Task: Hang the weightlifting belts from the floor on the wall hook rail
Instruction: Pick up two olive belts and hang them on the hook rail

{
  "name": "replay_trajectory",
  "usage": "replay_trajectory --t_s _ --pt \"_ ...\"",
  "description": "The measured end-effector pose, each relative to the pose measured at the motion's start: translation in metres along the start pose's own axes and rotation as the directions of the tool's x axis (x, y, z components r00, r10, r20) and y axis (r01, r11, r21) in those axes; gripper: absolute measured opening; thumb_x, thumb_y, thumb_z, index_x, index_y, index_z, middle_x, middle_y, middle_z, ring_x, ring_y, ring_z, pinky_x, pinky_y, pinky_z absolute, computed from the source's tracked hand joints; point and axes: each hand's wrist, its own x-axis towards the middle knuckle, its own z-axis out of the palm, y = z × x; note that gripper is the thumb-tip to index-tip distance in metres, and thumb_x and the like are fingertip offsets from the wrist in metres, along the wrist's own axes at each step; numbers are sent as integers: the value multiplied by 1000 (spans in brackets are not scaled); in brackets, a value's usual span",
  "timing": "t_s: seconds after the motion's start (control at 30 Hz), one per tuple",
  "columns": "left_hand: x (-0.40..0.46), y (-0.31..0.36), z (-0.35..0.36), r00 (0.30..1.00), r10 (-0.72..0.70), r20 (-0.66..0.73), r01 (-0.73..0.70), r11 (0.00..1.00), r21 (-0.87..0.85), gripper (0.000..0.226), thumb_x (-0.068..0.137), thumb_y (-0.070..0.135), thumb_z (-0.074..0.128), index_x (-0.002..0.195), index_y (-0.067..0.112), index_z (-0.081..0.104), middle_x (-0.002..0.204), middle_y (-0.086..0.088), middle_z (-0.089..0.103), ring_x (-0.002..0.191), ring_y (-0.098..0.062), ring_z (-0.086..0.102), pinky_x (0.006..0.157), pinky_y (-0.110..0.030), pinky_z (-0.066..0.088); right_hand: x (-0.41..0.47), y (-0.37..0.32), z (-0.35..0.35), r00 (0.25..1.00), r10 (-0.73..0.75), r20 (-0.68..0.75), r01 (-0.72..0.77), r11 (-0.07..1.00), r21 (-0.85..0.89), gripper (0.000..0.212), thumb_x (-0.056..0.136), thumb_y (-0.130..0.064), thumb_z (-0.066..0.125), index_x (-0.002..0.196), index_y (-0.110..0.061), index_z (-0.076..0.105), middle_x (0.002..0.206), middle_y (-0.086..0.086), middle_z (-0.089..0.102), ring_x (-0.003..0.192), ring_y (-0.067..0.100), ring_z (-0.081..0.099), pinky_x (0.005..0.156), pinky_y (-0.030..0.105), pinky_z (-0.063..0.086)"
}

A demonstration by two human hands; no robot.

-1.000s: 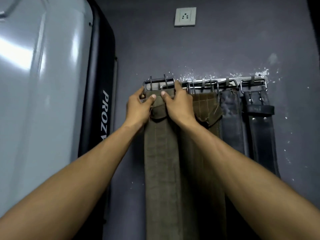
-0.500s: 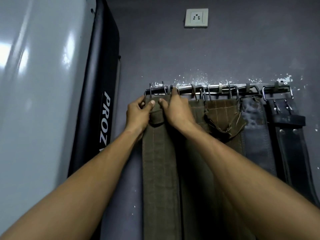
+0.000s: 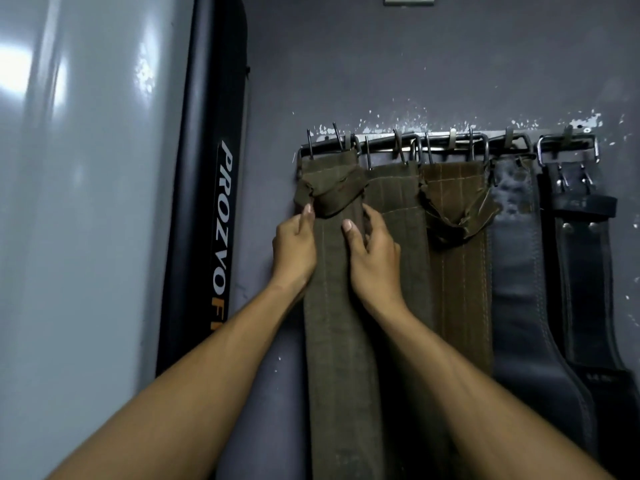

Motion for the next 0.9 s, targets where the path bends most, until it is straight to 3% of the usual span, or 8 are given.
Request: replay_trajectory --t_s 0.1,0.23,0.33,0.4,0.53,0.7,0.8,0.9 --pt "-39 -25 -8 992 -56 115 63 997 -53 42 106 44 51 114 10 75 105 -8 81 102 -23 77 89 -39 62 -41 14 -8 992 100 71 -102 994 32 26 105 -36 60 115 -15 72 103 -11 77 99 -3 71 83 12 53" --pt "-74 -43 -6 992 -101 74 108 989 -99 36 108 36 50 104 13 77 92 1 83 87 -11 78 70 -21 59 -61 22 -13 987 159 30 -159 987 15 35 106 -32 58 95 -2 72 88 4 77 84 6 72 74 26 55" --pt "-86 -31 -6 990 -124 65 134 975 -180 39 109 35 49 109 6 76 93 -2 82 88 -11 78 71 -22 59 -67 13 -21 973 219 71 -226 967 118 41 103 -40 60 93 -3 74 88 9 79 85 10 74 73 33 59" --pt "-118 -37 -11 983 -140 119 161 969 -186 38 109 35 49 119 8 73 105 -4 82 99 -14 78 80 -24 60 -93 17 -32 951 276 141 -301 930 211 36 101 -43 62 99 -11 79 95 4 82 96 17 78 83 36 62" --pt "-202 -67 -22 954 -249 166 272 952 -139 38 109 32 47 121 7 74 110 -6 81 104 -17 77 84 -25 59 -163 25 -49 889 404 214 -449 862 237 27 106 -30 60 100 -14 80 96 5 83 96 19 79 90 46 63" --pt "-221 -66 -24 947 -292 133 314 928 -201 42 110 34 47 117 4 75 107 -11 81 100 -20 78 80 -24 61 -179 8 -62 881 408 241 -471 806 358 22 106 -26 59 102 -18 79 98 3 83 94 14 79 79 24 60" --pt "-268 -77 -35 922 -344 179 373 912 -172 43 107 41 49 117 8 76 108 -10 81 104 -23 78 81 -25 61 -229 11 -70 813 492 310 -580 729 364 18 104 -22 61 106 -16 78 102 3 83 98 16 79 81 22 60" --pt "-301 -82 -40 911 -393 124 411 887 -209 42 108 40 49 112 11 79 107 -9 81 103 -23 78 81 -23 60 -263 7 -71 798 552 241 -602 712 362 20 104 -20 61 100 -14 79 92 -1 83 88 11 78 78 23 59"
